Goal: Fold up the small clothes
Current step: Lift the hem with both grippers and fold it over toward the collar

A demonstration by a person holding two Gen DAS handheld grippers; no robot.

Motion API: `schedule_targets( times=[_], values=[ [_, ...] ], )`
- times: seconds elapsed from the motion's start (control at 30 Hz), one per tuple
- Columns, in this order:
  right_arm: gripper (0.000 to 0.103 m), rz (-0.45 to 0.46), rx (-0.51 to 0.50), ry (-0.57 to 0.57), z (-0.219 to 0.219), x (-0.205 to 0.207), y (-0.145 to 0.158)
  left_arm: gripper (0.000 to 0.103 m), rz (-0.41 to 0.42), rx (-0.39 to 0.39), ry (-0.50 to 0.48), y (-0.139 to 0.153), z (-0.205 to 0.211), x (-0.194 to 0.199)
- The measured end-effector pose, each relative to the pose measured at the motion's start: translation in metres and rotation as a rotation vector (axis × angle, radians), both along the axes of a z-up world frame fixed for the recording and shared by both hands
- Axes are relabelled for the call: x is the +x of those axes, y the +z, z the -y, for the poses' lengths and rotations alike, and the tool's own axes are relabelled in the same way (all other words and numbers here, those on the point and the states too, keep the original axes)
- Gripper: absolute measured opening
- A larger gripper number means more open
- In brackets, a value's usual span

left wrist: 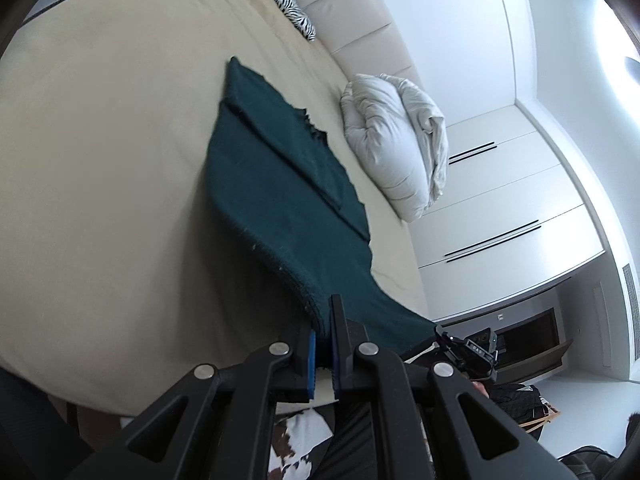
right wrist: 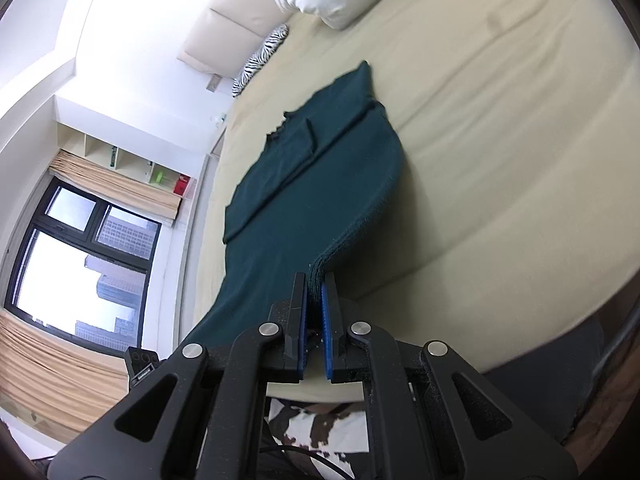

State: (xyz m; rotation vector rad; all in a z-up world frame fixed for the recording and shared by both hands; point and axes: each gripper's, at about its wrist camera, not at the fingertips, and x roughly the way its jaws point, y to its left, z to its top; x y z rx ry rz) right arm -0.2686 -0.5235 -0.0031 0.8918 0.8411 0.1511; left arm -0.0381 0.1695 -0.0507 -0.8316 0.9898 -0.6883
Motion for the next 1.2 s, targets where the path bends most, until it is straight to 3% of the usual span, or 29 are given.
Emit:
schedule_targets(
  times=[0.2, 0.6, 0.93, 1.2],
  values=[
    [0.005, 0.047, 0.002, -0.040, 0.001, 0.028, 0.019, 0.006, 0.037, -0.039, 0.022, 0.018, 0.002, 0.027],
    [0.005, 0.089, -0.040, -0.095, 0.022, 0.105, 0.047, 0.006, 0.003, -0.141, 0.120, 0.015, -0.010, 0.090],
    [0.005, 0.091, -0.119, -0.121, 0.036, 0.195, 0.049, 0.006, -0.003, -0.124, 0.147, 0.013, -0.003, 0.159],
    [0.005, 0.057, -0.156, -0.149, 0.047, 0.266, 0.028, 0.007, 0.003, -0.100, 0.164, 0.012, 0.011, 0.219]
  ],
)
